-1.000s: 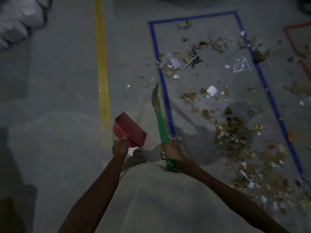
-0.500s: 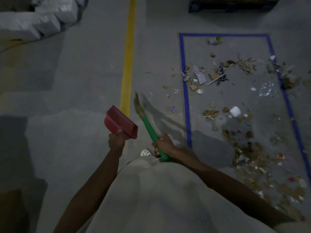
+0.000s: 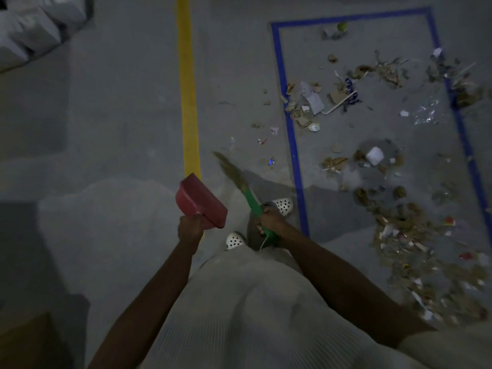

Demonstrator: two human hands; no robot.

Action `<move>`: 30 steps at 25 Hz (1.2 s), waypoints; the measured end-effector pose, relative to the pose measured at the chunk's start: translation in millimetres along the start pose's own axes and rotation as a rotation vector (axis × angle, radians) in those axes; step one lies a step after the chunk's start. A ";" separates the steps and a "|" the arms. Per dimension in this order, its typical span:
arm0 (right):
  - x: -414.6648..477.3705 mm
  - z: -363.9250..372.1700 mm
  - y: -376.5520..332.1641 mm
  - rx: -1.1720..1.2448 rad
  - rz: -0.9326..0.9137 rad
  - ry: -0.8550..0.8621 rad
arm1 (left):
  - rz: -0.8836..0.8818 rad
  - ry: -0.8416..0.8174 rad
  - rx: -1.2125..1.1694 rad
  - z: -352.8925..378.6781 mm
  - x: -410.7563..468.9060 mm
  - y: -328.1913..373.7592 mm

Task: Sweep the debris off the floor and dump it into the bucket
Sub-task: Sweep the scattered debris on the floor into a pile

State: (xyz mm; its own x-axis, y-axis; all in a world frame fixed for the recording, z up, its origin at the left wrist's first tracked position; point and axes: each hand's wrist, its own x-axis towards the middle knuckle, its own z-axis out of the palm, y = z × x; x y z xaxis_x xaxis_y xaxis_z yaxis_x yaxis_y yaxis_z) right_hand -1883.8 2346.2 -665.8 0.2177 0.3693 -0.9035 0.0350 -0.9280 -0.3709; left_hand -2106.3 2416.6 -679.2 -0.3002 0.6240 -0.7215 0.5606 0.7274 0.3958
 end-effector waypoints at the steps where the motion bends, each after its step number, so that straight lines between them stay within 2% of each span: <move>1: 11.1 -12.3 2.5 0.060 0.037 0.027 | -0.003 -0.012 0.022 7.3 3.5 9.7; 8: 60.2 -99.6 35.6 0.559 0.293 0.311 | 0.012 -0.133 0.183 68.7 6.3 79.1; 14: 76.6 -188.5 43.0 0.771 0.432 0.565 | 0.115 -0.250 0.307 121.8 5.9 154.2; 18: 63.8 -194.1 3.1 0.880 0.439 0.684 | 0.177 -0.282 0.342 145.7 5.6 200.3; 23: 27.8 -153.6 -36.5 0.922 0.222 0.557 | 0.210 -0.274 0.319 150.1 11.6 230.1; 26: 15.3 -139.7 -51.1 0.843 0.090 0.367 | 0.179 -0.239 0.269 135.8 22.2 231.0; 30: 21.2 -114.7 -78.3 0.596 0.021 0.078 | 0.063 -0.119 0.171 108.3 31.3 210.1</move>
State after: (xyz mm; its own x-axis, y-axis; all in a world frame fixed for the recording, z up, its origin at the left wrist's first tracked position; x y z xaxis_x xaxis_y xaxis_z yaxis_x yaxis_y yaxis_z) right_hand -1770.1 2421.1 -631.3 0.2841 0.3256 -0.9018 -0.5184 -0.7391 -0.4302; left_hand -1914.4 2558.0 -680.1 -0.1735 0.6211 -0.7643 0.7008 0.6231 0.3473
